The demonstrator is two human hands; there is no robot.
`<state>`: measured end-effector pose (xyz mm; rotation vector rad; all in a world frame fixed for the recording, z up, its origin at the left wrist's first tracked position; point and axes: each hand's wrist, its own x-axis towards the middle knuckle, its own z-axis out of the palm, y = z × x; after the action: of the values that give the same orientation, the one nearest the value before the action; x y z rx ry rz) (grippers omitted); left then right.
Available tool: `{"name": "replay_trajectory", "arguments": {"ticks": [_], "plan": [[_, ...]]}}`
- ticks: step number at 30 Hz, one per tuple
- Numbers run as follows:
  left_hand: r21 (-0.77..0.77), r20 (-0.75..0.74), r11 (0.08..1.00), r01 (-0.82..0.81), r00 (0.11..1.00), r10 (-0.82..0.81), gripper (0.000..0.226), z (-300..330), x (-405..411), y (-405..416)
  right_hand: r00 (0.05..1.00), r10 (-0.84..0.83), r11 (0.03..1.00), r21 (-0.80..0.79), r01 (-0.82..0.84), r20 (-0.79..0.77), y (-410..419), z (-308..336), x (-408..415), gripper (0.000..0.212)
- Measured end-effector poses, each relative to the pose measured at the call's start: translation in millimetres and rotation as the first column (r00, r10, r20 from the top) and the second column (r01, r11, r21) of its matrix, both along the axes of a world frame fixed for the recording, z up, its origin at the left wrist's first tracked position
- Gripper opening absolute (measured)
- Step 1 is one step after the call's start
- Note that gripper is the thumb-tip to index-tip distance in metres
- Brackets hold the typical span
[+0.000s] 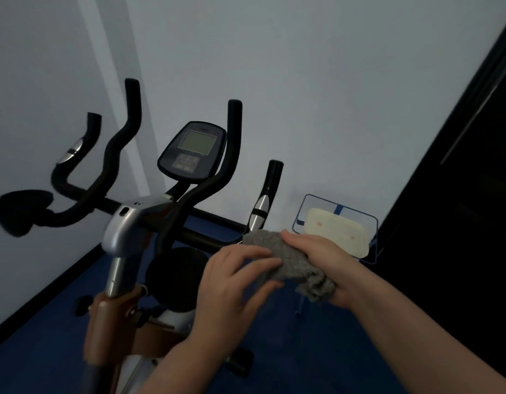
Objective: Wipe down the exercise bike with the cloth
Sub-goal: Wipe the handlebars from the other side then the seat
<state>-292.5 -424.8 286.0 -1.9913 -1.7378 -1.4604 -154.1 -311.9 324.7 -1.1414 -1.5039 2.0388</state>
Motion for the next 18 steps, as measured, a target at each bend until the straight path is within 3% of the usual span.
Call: {"name": "replay_trajectory", "arguments": {"ticks": [2, 4, 7, 10, 12, 15, 18], "plan": [[0.02, 0.014, 1.0, 0.002, 1.0, -0.002, 0.024, 0, 9, -7, 0.991, 0.124, 0.991, 0.039, -0.127, 0.058, -5, -1, 15, 0.041], [-0.043, 0.104, 0.999, 0.024, 0.994, -0.02, 0.019, 3, 19, -15, 0.928, 0.241, 0.936, 0.182, -0.3, 0.285, -9, -4, 38, 0.066], [-0.199, 0.164, 0.979, 0.043, 0.986, -0.01, 0.011, 12, 40, -20, 0.683, 0.334, 0.694, 0.32, -0.645, 0.65, -13, -4, 73, 0.093], [-0.351, 0.118, 0.935, 0.051, 0.993, -0.01, 0.011, 22, 63, -17, 0.551, 0.295, 0.498, 0.366, -0.786, 0.781, -12, -5, 106, 0.081], [-0.429, 0.057, 0.902, 0.04, 0.998, -0.018, 0.01, 32, 78, -16, 0.599, 0.209, 0.482, 0.451, -0.751, 0.773, -11, -7, 126, 0.07], [-0.54, -0.116, 0.841, -0.029, 0.992, -0.041, 0.014, 46, 98, -15, 0.832, 0.262, 0.637, 0.56, -0.53, 0.49, -16, -14, 144, 0.051], [-0.607, -0.235, 0.784, -0.131, 0.972, -0.019, 0.017, 56, 113, -18, 0.85, 0.354, 0.681, 0.516, -0.52, 0.39, -30, -33, 145, 0.057]]}}
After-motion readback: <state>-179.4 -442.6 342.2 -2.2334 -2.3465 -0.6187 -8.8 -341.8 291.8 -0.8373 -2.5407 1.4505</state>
